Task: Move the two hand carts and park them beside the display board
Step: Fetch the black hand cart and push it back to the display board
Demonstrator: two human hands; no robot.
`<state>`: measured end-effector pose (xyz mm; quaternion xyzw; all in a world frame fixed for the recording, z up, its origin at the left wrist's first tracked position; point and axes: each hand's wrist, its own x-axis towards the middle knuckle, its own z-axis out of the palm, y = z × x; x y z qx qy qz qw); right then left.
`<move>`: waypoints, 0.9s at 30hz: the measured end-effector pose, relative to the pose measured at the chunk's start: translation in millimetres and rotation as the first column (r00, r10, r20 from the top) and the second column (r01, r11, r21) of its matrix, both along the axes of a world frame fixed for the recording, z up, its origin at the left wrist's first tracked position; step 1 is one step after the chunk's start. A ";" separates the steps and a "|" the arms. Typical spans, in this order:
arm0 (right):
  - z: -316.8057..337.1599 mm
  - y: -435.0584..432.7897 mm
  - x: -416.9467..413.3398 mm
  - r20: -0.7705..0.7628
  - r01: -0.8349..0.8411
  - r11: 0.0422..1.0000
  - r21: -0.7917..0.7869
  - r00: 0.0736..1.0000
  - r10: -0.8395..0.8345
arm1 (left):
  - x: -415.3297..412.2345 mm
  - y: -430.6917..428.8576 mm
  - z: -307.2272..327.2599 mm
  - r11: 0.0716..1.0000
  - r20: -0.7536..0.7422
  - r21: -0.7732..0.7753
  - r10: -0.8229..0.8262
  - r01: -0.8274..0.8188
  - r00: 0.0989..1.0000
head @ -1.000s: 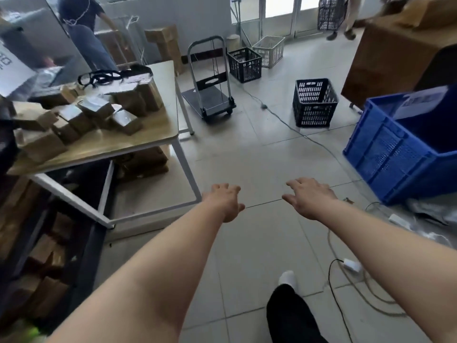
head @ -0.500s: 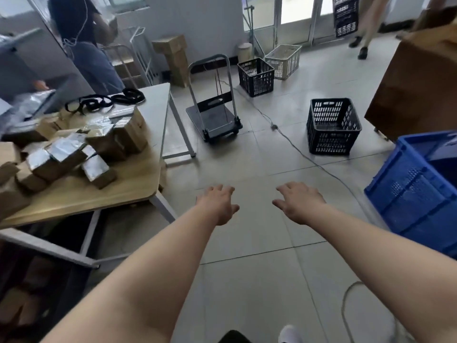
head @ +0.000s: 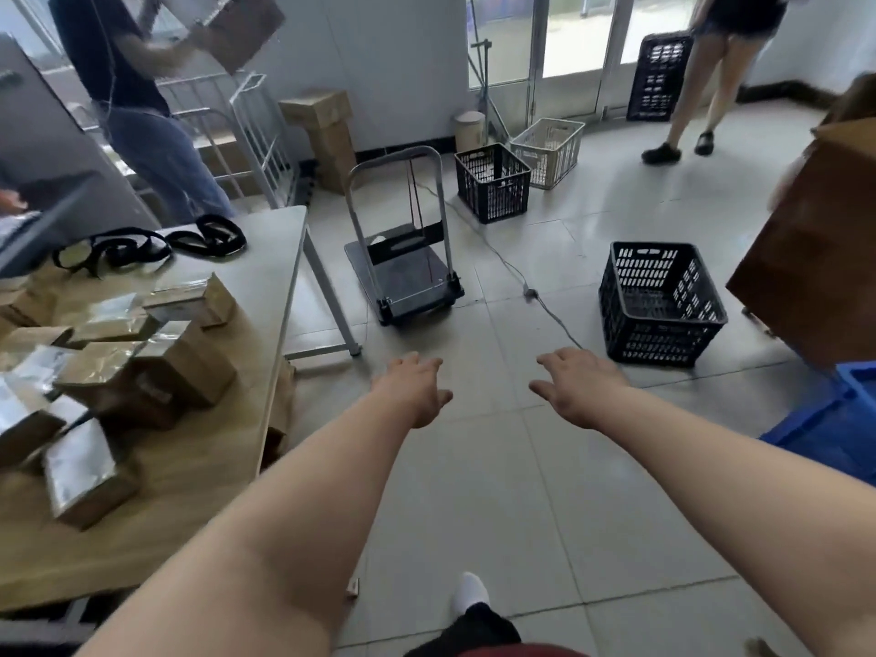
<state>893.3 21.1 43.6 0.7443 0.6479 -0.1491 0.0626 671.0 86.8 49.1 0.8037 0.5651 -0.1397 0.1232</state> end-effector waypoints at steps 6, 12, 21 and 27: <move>1.5 120.0 10.8 -0.009 0.003 1.000 -0.023 1.000 -0.003 | 9.9 122.9 0.4 1.000 -0.013 -0.026 -0.013 0.012 1.000; -5.4 233.6 30.9 -0.044 -0.030 0.999 -0.012 0.999 0.030 | 26.2 228.0 -5.6 0.999 -0.001 -0.041 0.014 -0.014 1.000; -7.6 450.8 101.1 -0.051 -0.155 0.983 0.096 0.986 0.160 | 82.5 433.0 -2.8 0.994 0.061 0.027 0.102 -0.104 0.993; 3.9 584.4 132.0 -0.038 -0.251 0.964 0.089 0.966 0.255 | 113.3 541.3 9.6 0.963 0.150 0.020 0.264 -0.270 0.953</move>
